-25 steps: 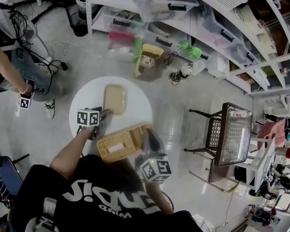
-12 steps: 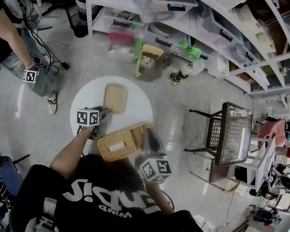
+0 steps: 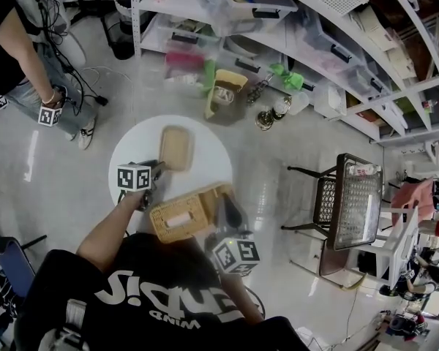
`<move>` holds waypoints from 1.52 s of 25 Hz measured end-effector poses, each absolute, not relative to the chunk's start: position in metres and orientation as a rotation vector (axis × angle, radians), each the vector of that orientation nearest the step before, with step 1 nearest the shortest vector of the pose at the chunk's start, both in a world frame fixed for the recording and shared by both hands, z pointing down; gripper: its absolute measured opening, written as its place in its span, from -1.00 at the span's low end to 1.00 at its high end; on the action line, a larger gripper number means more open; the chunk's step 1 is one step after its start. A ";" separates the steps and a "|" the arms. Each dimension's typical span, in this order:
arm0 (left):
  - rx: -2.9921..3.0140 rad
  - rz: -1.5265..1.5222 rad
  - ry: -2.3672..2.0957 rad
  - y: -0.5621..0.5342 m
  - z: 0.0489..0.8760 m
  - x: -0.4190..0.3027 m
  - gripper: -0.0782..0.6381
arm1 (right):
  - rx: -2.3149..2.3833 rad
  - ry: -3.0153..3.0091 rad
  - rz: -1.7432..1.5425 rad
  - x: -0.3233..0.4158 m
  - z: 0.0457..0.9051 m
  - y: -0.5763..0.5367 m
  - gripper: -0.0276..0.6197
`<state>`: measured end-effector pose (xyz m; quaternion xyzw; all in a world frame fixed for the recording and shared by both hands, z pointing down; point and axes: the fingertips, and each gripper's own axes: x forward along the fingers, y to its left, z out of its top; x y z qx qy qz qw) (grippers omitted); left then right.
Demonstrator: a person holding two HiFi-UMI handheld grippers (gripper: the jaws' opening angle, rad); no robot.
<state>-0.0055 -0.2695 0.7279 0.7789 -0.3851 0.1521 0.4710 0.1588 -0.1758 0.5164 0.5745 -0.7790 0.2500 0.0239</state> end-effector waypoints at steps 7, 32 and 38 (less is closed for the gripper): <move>1.908 0.347 -0.951 -0.266 0.720 -0.008 -0.52 | 1.780 -2.418 0.764 0.157 0.513 -0.168 -0.93; 1.893 0.184 -0.938 -0.246 0.690 -0.025 -0.66 | 1.762 -2.456 0.735 0.138 0.505 -0.147 -0.93; 1.899 0.181 -0.975 -0.243 0.682 -0.030 -0.67 | 1.754 -2.463 0.730 0.137 0.501 -0.144 -0.93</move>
